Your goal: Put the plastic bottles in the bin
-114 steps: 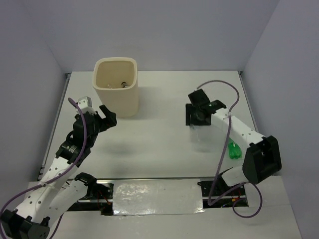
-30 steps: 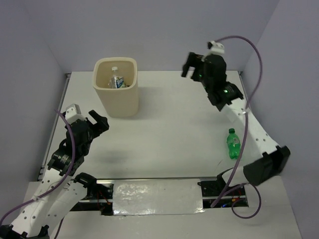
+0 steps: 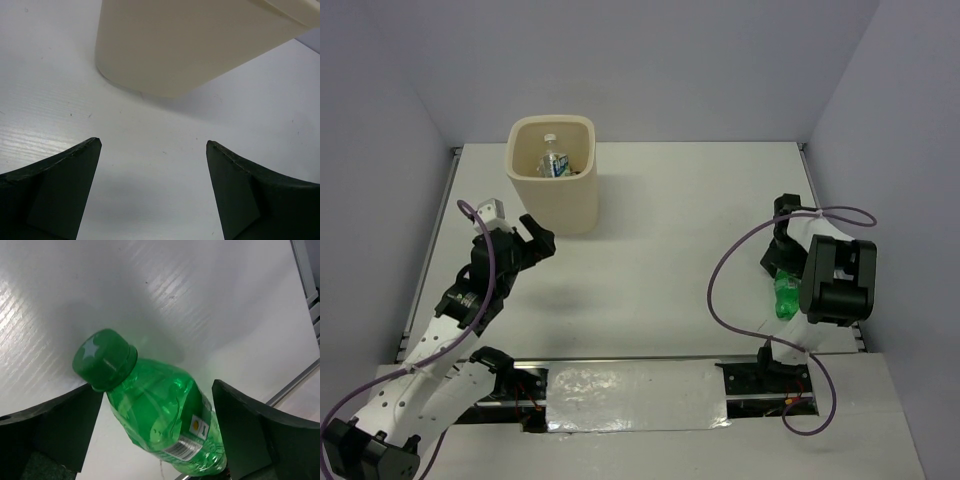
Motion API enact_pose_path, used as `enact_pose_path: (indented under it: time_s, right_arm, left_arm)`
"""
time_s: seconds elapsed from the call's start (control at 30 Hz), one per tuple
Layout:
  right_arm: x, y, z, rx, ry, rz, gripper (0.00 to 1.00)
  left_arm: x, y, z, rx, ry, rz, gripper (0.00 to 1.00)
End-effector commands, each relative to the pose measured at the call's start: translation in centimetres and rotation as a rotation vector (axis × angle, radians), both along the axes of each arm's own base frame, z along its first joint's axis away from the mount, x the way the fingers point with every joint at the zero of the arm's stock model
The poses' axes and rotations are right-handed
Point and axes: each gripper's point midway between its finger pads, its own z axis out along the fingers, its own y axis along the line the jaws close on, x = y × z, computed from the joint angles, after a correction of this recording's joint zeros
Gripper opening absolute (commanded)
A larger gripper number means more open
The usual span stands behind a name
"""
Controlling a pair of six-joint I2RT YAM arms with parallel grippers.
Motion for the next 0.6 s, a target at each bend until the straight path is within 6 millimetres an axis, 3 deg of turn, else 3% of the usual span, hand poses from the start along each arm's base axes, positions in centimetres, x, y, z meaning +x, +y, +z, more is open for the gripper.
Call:
enact_pose_path:
  time_s: [0.0, 0.03, 0.13, 0.17, 0.27, 0.57]
  right_arm:
    - [-0.1, -0.1, -1.3, 0.013, 0.040, -0.016, 0.94]
    - [0.0, 0.2, -1.4, 0.032, 0.037, -0.004, 0.92]
    - [0.7, 0.9, -1.5, 0.073, -0.005, 0.032, 0.71]
    - [1.6, 1.5, -1.0, 0.108, -0.061, 0.052, 0.59]
    - [2.8, 2.8, 0.1, 0.172, -0.163, 0.112, 0.40]
    - [4.4, 5.2, 4.7, 0.247, -0.367, 0.239, 0.14]
  left_arm:
    - [0.5, 0.3, 1.0, 0.005, -0.044, 0.013, 0.99]
    - [0.5, 0.3, 1.0, 0.005, -0.044, 0.013, 0.99]
    - [0.4, 0.4, 1.2, 0.002, -0.049, 0.017, 0.99]
    - [0.4, 0.4, 1.1, 0.002, -0.049, 0.018, 0.99]
    - [0.2, 0.5, 1.2, 0.000, -0.052, 0.020, 0.99]
    - [-0.1, 0.8, 1.5, -0.005, -0.066, 0.034, 0.99]
